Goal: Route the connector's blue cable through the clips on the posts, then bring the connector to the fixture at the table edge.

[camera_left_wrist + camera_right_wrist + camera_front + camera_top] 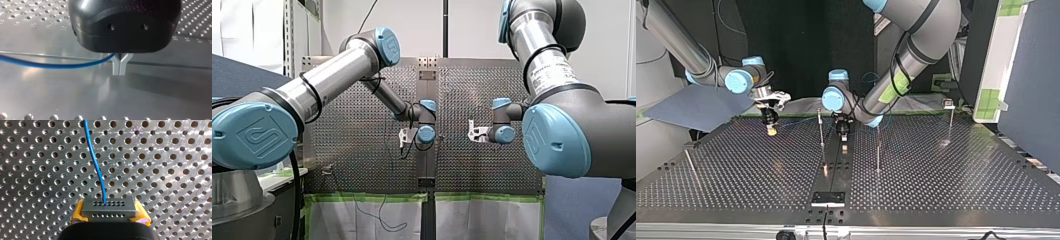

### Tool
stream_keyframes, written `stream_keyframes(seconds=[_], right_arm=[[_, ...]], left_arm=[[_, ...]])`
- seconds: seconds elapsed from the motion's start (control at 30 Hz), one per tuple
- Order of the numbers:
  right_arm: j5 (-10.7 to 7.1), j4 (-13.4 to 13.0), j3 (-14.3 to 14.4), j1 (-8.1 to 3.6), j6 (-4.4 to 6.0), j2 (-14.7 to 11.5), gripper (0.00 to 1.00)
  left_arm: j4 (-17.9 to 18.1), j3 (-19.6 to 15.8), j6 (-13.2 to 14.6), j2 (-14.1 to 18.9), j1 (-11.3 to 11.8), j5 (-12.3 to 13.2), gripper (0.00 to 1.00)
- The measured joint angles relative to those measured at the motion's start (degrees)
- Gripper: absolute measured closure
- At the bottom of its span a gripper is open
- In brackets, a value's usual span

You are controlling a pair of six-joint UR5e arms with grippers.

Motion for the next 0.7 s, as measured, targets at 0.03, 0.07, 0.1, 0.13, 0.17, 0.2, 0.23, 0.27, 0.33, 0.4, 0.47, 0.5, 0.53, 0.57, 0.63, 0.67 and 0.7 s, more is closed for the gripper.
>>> stream_keyframes(seconds=[0.03, 0.07, 0.1, 0.13, 0.17, 0.2, 0.23, 0.27, 0.33, 0.4, 0.47, 0.5, 0.53, 0.57, 0.63, 0.67, 0.7], right_arm=[[-0.01, 0.05, -0.10, -0.02, 0.01, 0.01, 1.00], [-0.02, 0.10, -0.20, -0.04, 0.00, 0.01, 1.00], [-0.05, 0.20, -0.29, -0.06, -0.01, 0.02, 1.00], [-0.05, 0.26, -0.34, -0.07, -0.03, 0.05, 1.00], [-0.07, 0.31, -0.37, -0.07, -0.04, 0.06, 1.00], [-0.08, 0.35, -0.41, -0.08, -0.05, 0.09, 1.00], [-0.09, 0.37, -0.42, -0.09, -0.05, 0.10, 1.00], [-0.09, 0.40, -0.44, -0.09, -0.08, 0.10, 1.00], [-0.09, 0.49, -0.44, -0.06, -0.12, 0.11, 1.00], [-0.09, 0.55, -0.44, 0.00, -0.14, 0.11, 1.00], [-0.09, 0.57, -0.45, 0.05, -0.15, 0.12, 1.00], [-0.09, 0.58, -0.45, 0.09, -0.15, 0.13, 1.00], [-0.09, 0.59, -0.45, 0.11, -0.15, 0.13, 1.00], [-0.10, 0.61, -0.45, 0.13, -0.16, 0.13, 1.00], [-0.14, 0.69, -0.46, 0.14, -0.18, 0.13, 1.00], [-0.15, 0.72, -0.47, 0.14, -0.20, 0.13, 1.00], [-0.16, 0.77, -0.47, 0.14, -0.21, 0.13, 1.00]], left_arm=[[0.00, 0.00, 0.00, 0.00, 0.00, 0.00, 1.00], [0.00, 0.00, 0.00, 0.00, 0.00, 0.00, 1.00], [0.00, 0.00, 0.00, 0.00, -0.01, 0.00, 0.97], [-0.02, 0.00, 0.00, 0.00, -0.01, -0.01, 0.97], [-0.04, 0.00, 0.00, 0.00, -0.01, -0.03, 0.97], [-0.07, 0.00, 0.00, 0.00, -0.01, -0.04, 0.93], [-0.10, 0.00, 0.00, 0.01, -0.01, -0.04, 0.93], [-0.12, 0.00, 0.00, 0.02, -0.02, -0.04, 0.88], [-0.15, 0.00, 0.00, 0.01, -0.02, -0.01, 0.78], [-0.16, 0.00, 0.02, 0.01, -0.06, 0.04, 0.55], [-0.17, 0.00, 0.08, 0.01, -0.07, 0.13, 0.49], [-0.15, 0.00, 0.13, 0.01, -0.10, 0.17, 0.44], [-0.13, 0.00, 0.22, 0.01, -0.12, 0.18, 0.44], [-0.12, 0.00, 0.43, 0.01, -0.15, 0.15, 0.44], [-0.21, 0.00, 0.91, 0.03, -0.22, 0.04, 0.44], [-0.35, 0.00, 1.21, 0.04, -0.25, -0.14, 0.35], [-0.59, 0.00, 1.67, 0.06, -0.28, -0.43, 0.27]])
